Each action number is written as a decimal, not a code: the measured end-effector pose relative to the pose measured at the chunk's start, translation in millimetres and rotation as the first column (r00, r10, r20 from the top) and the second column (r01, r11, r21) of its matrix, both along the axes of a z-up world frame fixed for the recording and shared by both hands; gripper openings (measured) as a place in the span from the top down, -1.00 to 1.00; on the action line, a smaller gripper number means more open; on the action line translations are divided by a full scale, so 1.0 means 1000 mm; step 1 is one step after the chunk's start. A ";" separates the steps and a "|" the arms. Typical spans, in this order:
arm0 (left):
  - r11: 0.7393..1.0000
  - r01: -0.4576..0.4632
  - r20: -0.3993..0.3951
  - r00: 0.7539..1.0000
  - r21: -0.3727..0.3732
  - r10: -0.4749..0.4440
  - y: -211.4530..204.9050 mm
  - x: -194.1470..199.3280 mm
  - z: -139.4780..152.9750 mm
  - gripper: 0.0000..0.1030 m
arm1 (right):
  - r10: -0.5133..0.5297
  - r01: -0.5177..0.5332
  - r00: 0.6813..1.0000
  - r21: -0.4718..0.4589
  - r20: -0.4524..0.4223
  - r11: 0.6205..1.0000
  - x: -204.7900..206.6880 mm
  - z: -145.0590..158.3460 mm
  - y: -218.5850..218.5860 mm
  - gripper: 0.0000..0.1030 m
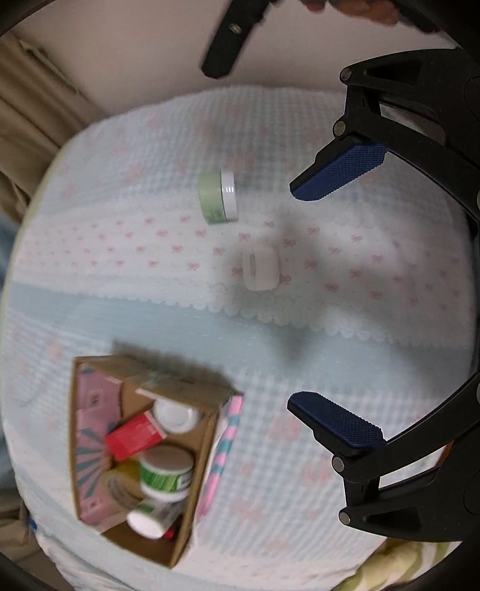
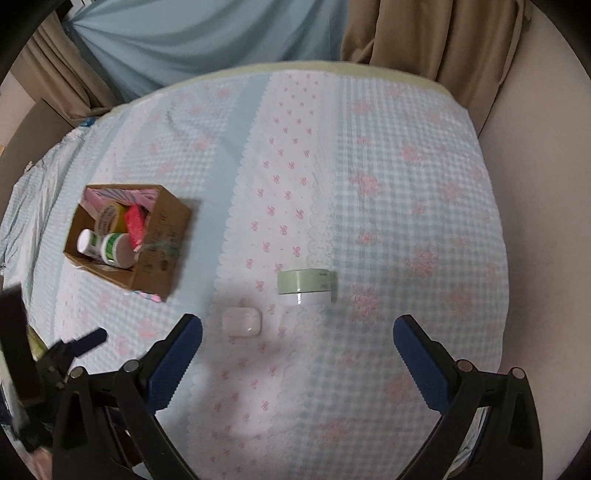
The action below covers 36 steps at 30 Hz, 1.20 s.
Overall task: Organize rigid objects
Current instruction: 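Withdraw both tools from the box toward the earbud case and green jar, then grasp the white earbud case with the left tool while the right tool grasps the pale green jar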
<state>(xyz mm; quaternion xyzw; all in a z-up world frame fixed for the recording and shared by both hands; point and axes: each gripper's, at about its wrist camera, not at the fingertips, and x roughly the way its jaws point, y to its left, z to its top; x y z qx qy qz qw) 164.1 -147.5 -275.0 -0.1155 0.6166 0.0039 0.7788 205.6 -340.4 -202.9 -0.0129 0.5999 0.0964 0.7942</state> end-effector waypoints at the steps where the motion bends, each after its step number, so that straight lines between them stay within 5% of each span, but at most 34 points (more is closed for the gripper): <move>1: 1.000 -0.003 -0.005 1.000 0.010 0.003 -0.004 0.002 -0.009 -0.99 | 0.003 -0.003 1.000 -0.005 -0.008 1.000 0.004 -0.007 0.000 -1.00; 11: 0.994 -0.110 -0.067 0.992 -0.021 0.109 -0.037 0.027 -0.110 -0.99 | 0.039 -0.034 0.980 0.032 -0.193 0.999 0.054 -0.115 -0.002 -1.00; 18: 0.995 -0.095 -0.083 0.992 0.041 0.098 -0.062 0.039 -0.144 -0.72 | 0.065 -0.060 0.963 0.027 -0.263 0.998 0.071 -0.160 0.004 -1.00; 25: 0.991 -0.095 -0.066 0.993 0.097 0.102 -0.069 0.043 -0.150 -0.67 | 0.079 -0.071 0.959 0.038 -0.271 0.997 0.077 -0.178 0.009 -0.99; 28: 0.990 -0.088 -0.066 0.993 0.107 0.096 -0.071 0.045 -0.150 -0.44 | 0.086 -0.074 0.953 0.051 -0.291 0.996 0.079 -0.183 0.011 -0.83; 30: 0.992 -0.079 -0.063 0.994 0.102 0.086 -0.072 0.046 -0.147 -0.12 | 0.080 -0.068 0.947 0.049 -0.312 0.996 0.079 -0.187 0.011 -0.65; 32: 0.993 -0.070 -0.063 0.995 0.099 0.076 -0.073 0.046 -0.146 -0.11 | 0.079 -0.051 0.940 0.094 -0.333 0.994 0.076 -0.193 0.010 -0.30; 36: 0.995 -0.065 -0.059 0.996 0.080 0.069 -0.070 0.046 -0.146 -0.11 | 0.069 -0.043 0.942 0.087 -0.329 0.995 0.073 -0.195 0.013 -0.29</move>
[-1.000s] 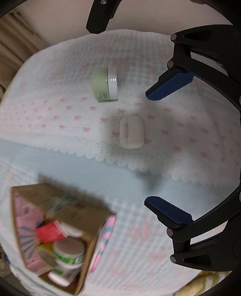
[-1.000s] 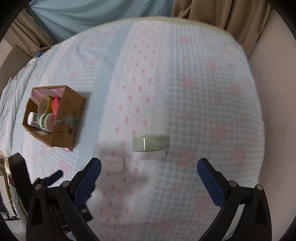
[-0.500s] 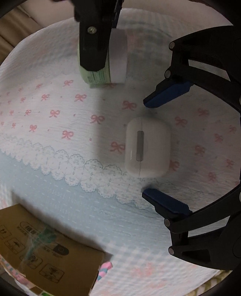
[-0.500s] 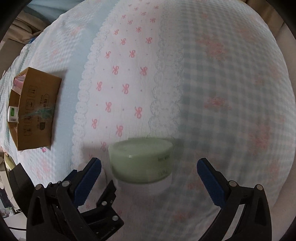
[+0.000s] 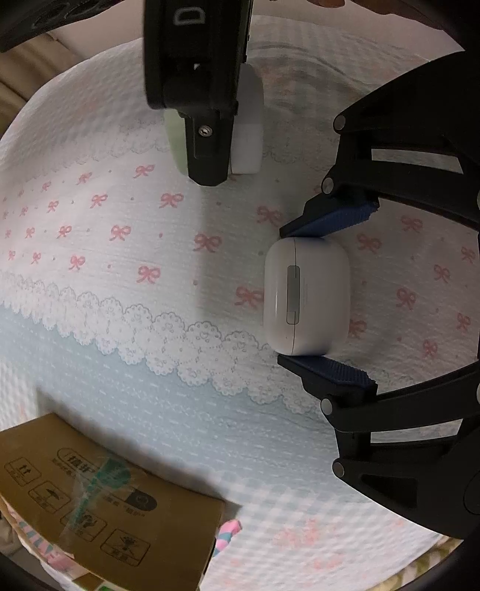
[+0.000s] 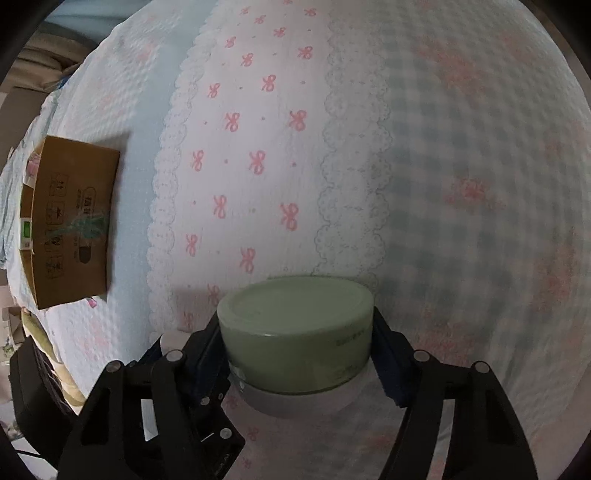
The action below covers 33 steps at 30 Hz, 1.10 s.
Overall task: Organize rigid objects
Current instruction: 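Grasp the white earbud case with the left tool while the right tool grasps the pale green jar, then carry the earbud case and green jar into the cardboard box and release both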
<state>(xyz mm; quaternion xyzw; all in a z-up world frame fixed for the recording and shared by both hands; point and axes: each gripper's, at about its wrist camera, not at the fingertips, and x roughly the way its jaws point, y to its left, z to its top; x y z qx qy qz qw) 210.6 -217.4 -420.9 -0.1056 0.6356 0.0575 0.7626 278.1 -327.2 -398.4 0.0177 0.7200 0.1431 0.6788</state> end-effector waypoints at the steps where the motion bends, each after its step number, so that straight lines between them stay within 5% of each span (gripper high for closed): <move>1: 1.000 0.002 0.002 1.000 0.000 -0.002 -0.003 0.001 0.001 -0.11 | -0.002 0.002 1.000 -0.003 0.005 1.000 -0.002 0.000 0.005 -0.29; 7: 1.000 -0.005 0.034 0.999 -0.020 0.005 0.007 -0.005 0.015 -0.11 | -0.037 0.036 0.999 0.011 0.025 0.999 -0.012 0.010 0.007 -0.29; 14: 0.999 -0.013 0.104 0.994 -0.052 0.019 0.023 -0.016 0.056 -0.11 | -0.079 0.076 0.993 0.038 0.093 0.996 -0.023 0.059 0.008 -0.29; 26: 0.996 0.029 0.300 0.954 -0.085 -0.002 0.087 -0.027 0.214 -0.11 | -0.179 0.148 0.955 0.144 0.237 0.978 -0.068 0.204 0.022 -0.29; 33: 0.997 0.039 0.368 0.930 -0.070 -0.011 0.152 -0.031 0.294 -0.11 | -0.171 0.113 0.937 0.199 0.304 0.973 -0.074 0.260 0.065 -0.29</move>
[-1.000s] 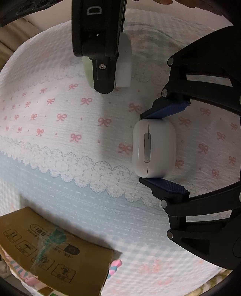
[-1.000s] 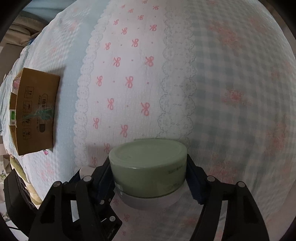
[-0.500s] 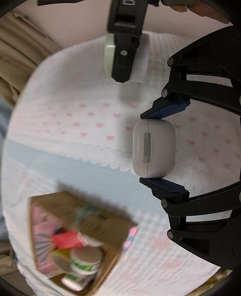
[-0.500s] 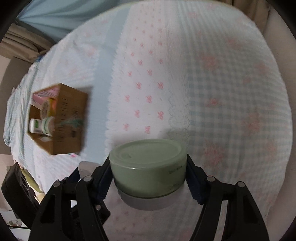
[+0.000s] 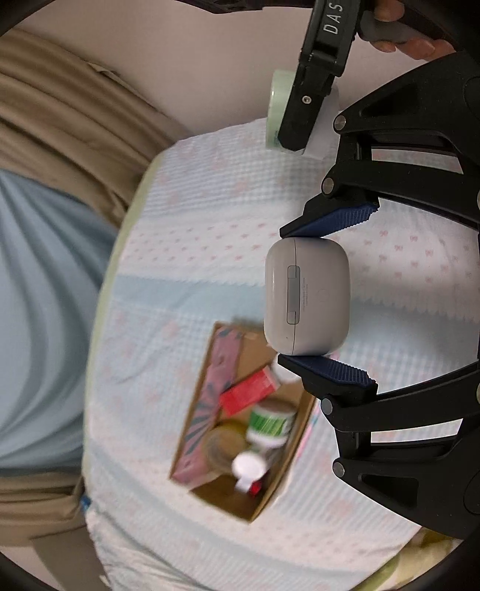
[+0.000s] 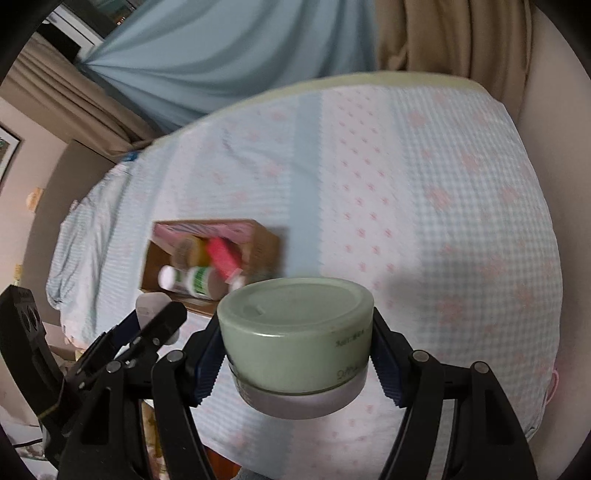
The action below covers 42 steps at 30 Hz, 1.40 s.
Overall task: Organize rigid objects
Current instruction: 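Carry the earbud case and green jar into the cardboard box and release both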
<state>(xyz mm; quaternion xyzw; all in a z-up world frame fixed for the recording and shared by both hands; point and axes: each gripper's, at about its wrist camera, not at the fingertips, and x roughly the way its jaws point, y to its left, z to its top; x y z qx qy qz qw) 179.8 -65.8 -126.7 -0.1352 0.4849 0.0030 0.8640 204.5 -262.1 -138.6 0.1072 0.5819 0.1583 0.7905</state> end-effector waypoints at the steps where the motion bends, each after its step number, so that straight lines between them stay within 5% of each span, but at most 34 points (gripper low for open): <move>1: 1.000 0.002 0.003 1.000 0.004 -0.002 0.007 0.003 0.002 -0.11 | 0.002 -0.002 1.000 0.005 0.008 1.000 0.000 0.005 0.006 -0.29; 9: 0.999 0.029 0.004 1.000 0.015 -0.029 0.095 0.017 0.026 -0.11 | -0.006 0.005 0.999 0.019 0.046 1.000 0.005 0.029 0.075 -0.29; 16: 0.994 0.109 -0.030 0.994 0.026 -0.108 0.170 0.050 0.009 -0.11 | -0.073 0.072 0.997 0.007 0.021 0.997 0.016 0.019 0.142 -0.29; 27: 0.978 0.206 -0.143 0.970 0.041 -0.198 0.250 0.121 -0.067 -0.11 | -0.155 0.152 0.985 -0.031 -0.082 0.988 0.058 -0.048 0.219 -0.29; 42: 0.961 0.278 -0.349 0.901 0.008 -0.258 0.243 0.178 -0.184 -0.11 | -0.172 0.142 0.963 -0.153 -0.208 0.978 0.117 -0.160 0.234 -0.29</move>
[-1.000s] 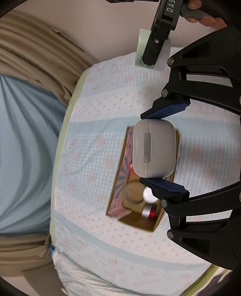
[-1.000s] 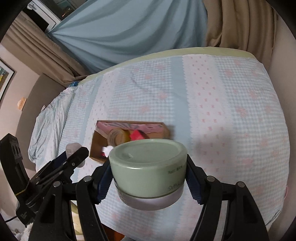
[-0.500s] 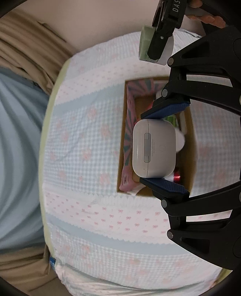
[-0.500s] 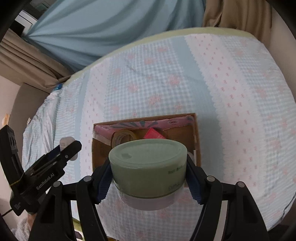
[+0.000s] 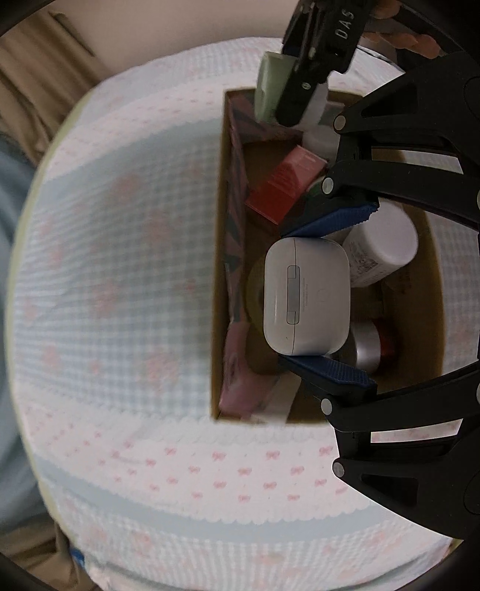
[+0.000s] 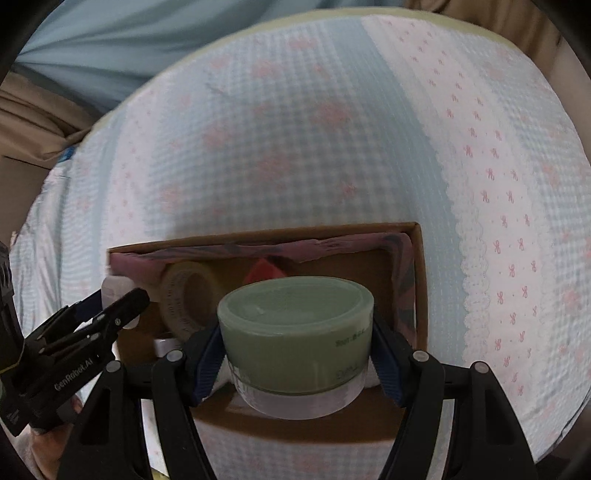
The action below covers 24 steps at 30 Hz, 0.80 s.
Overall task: Organize rigid objects
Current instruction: 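Carry the earbud case and green jar into the cardboard box and release both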
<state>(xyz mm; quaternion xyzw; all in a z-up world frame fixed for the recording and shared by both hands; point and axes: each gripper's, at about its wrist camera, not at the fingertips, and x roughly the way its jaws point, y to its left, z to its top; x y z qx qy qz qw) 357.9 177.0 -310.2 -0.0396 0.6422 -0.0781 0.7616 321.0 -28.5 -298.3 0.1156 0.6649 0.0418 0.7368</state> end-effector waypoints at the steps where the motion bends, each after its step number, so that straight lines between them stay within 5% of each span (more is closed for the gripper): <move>1: 1.000 0.003 -0.014 1.000 0.004 -0.003 -0.002 0.001 -0.007 -0.11 | -0.008 0.008 1.000 0.003 -0.008 1.000 0.001 -0.005 -0.002 -0.29; 13: 0.990 0.114 -0.037 0.993 0.085 -0.111 -0.016 0.004 -0.031 -0.12 | -0.040 0.040 0.999 -0.002 -0.031 0.999 0.015 -0.033 -0.012 -0.30; 14: 0.990 0.117 -0.029 0.993 0.080 -0.115 -0.017 0.003 -0.030 -0.23 | -0.045 0.044 0.999 -0.013 -0.024 0.999 0.016 -0.033 -0.014 -0.30; 15: 0.989 0.130 -0.015 0.992 0.069 -0.129 -0.019 0.003 -0.026 -0.77 | -0.057 0.057 0.998 -0.026 -0.017 0.998 0.017 -0.032 -0.014 -0.39; 16: 0.989 0.137 -0.010 0.991 0.064 -0.136 -0.020 0.002 -0.023 -1.00 | -0.069 0.069 0.998 -0.030 -0.003 0.997 0.017 -0.031 -0.014 -0.50; 17: 0.988 0.142 -0.002 0.990 0.053 -0.142 -0.021 0.001 -0.020 -0.99 | -0.083 0.084 0.996 -0.035 0.027 0.996 0.015 -0.026 -0.015 -0.83; 18: 0.988 0.147 0.001 0.989 0.042 -0.147 -0.022 -0.001 -0.019 -0.99 | -0.088 0.089 0.995 -0.017 0.045 0.996 0.013 -0.022 -0.016 -0.95; 24: 0.992 0.118 0.007 0.993 0.048 -0.119 -0.012 -0.016 -0.009 -0.99 | -0.100 0.101 0.994 -0.020 0.042 0.995 0.001 -0.010 -0.021 -1.00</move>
